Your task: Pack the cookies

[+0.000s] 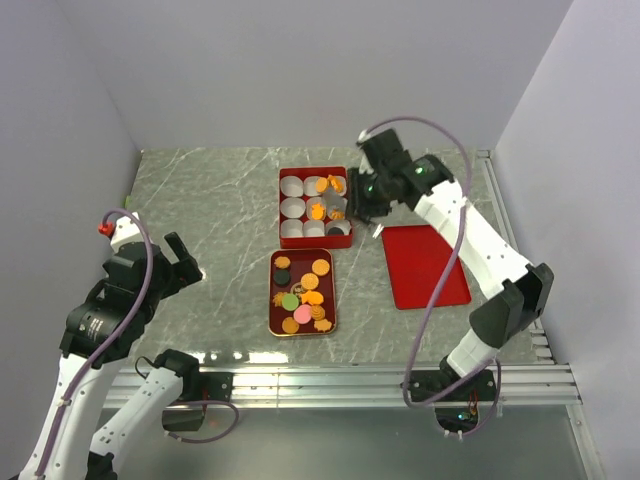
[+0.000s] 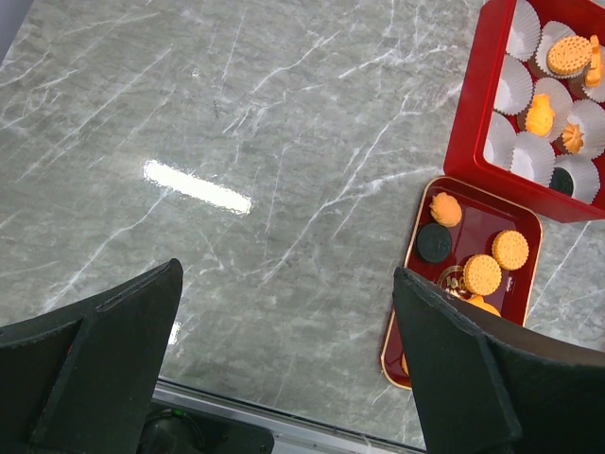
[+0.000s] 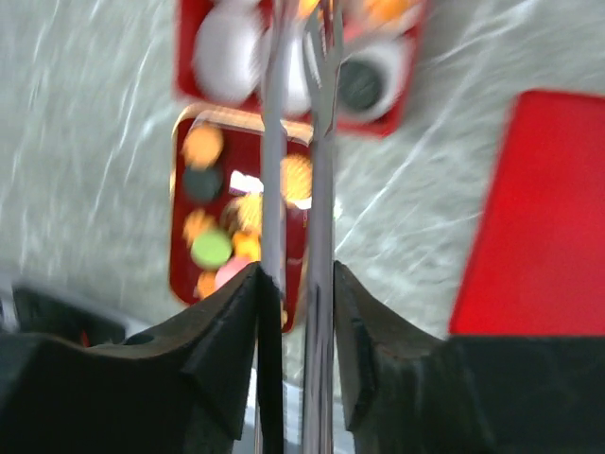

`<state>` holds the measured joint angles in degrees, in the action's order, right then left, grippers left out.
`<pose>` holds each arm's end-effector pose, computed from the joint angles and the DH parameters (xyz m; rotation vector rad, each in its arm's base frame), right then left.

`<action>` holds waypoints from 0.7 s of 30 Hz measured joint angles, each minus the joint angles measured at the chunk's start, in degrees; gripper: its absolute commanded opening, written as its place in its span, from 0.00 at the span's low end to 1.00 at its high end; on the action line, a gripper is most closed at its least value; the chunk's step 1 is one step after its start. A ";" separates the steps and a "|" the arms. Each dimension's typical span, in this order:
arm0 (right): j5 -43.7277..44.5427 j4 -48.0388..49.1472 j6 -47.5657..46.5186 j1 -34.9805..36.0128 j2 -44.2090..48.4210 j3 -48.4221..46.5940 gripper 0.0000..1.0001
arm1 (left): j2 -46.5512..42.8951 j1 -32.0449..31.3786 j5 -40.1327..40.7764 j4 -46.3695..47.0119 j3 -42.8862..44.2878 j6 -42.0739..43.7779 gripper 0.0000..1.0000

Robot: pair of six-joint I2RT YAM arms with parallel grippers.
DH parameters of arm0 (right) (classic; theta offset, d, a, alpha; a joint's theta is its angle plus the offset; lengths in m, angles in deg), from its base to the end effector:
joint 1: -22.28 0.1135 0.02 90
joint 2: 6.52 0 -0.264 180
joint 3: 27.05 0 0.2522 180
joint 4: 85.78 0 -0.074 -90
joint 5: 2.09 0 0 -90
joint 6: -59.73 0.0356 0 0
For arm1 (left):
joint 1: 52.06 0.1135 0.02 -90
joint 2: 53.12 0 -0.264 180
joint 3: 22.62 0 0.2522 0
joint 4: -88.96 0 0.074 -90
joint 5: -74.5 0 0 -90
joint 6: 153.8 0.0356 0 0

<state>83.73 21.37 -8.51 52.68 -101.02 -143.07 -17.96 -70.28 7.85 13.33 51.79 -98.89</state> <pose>0.2952 0.1762 0.3837 -0.2225 2.5161 0.4724 0.0855 -0.0133 0.3618 -0.5341 2.0806 -0.0898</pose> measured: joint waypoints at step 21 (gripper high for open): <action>2.89 -8.96 -0.39 19.17 2.27 10.14 0.60 | -0.42 0.00 -0.02 0.00 0.00 0.00 0.99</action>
<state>86.61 12.41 -8.91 71.84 -98.74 -132.93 -18.38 -70.28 7.83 13.33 51.79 -98.89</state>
